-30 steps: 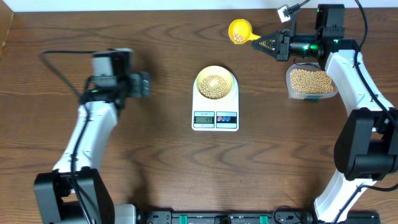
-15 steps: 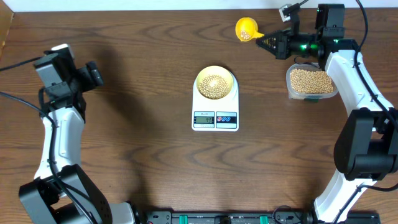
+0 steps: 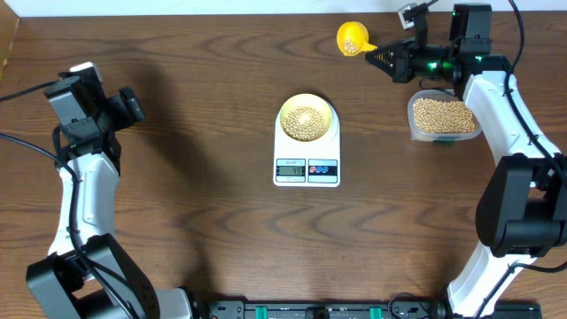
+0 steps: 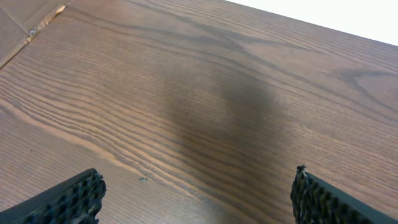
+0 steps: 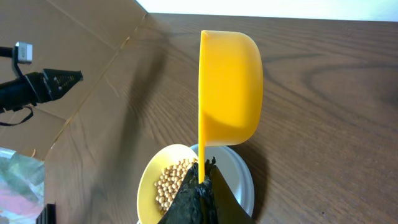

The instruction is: Scoop item into bowl and weigh 50g on scale

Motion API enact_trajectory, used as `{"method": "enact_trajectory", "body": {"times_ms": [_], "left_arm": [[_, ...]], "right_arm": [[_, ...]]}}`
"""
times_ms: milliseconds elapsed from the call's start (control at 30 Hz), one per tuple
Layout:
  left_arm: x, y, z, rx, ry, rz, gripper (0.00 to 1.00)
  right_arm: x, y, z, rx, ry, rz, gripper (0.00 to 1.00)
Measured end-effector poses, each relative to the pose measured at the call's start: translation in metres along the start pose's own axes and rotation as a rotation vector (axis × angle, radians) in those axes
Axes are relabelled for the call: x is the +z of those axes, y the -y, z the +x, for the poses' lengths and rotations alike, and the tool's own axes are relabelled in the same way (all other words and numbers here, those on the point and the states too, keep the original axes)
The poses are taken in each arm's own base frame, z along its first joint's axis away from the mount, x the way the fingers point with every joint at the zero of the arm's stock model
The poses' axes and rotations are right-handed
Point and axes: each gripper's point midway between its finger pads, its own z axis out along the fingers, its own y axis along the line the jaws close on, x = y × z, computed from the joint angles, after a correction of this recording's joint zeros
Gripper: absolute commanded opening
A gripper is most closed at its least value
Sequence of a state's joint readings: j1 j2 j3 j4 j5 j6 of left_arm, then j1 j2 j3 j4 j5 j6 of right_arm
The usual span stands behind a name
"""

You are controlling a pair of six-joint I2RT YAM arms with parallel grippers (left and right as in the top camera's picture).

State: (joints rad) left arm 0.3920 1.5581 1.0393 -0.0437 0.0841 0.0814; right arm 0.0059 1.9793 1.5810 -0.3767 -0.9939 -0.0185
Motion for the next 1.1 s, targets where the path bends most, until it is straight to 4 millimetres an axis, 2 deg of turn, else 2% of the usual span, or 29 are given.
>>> {"method": "enact_trajectory", "body": {"times_ms": [467, 600, 700, 833, 967, 1100], "left_arm": [[0.000, 0.000, 0.002, -0.001, -0.008, 0.000, 0.98], [-0.001, 0.008, 0.022, -0.009, -0.090, 0.044, 0.98], [-0.006, 0.031, 0.040, 0.019, -0.161, 0.183, 0.98], [-0.025, 0.079, 0.072, 0.076, -0.281, 0.416, 0.98], [-0.058, 0.134, 0.115, 0.168, -0.452, 0.615, 0.98], [-0.100, 0.184, 0.162, 0.349, -0.614, 0.762, 0.98]], "right_arm": [[0.000, 0.000, -0.005, -0.009, 0.017, 0.000, 0.01], [0.000, 0.000, -0.005, 0.040, 0.017, -0.001, 0.01], [0.002, -0.002, -0.005, 0.074, 0.014, -0.004, 0.01], [0.006, -0.006, -0.003, 0.089, 0.006, -0.013, 0.01], [0.008, -0.008, -0.005, 0.083, 0.010, -0.017, 0.01], [0.008, -0.008, -0.004, 0.085, 0.008, -0.017, 0.01]]}}
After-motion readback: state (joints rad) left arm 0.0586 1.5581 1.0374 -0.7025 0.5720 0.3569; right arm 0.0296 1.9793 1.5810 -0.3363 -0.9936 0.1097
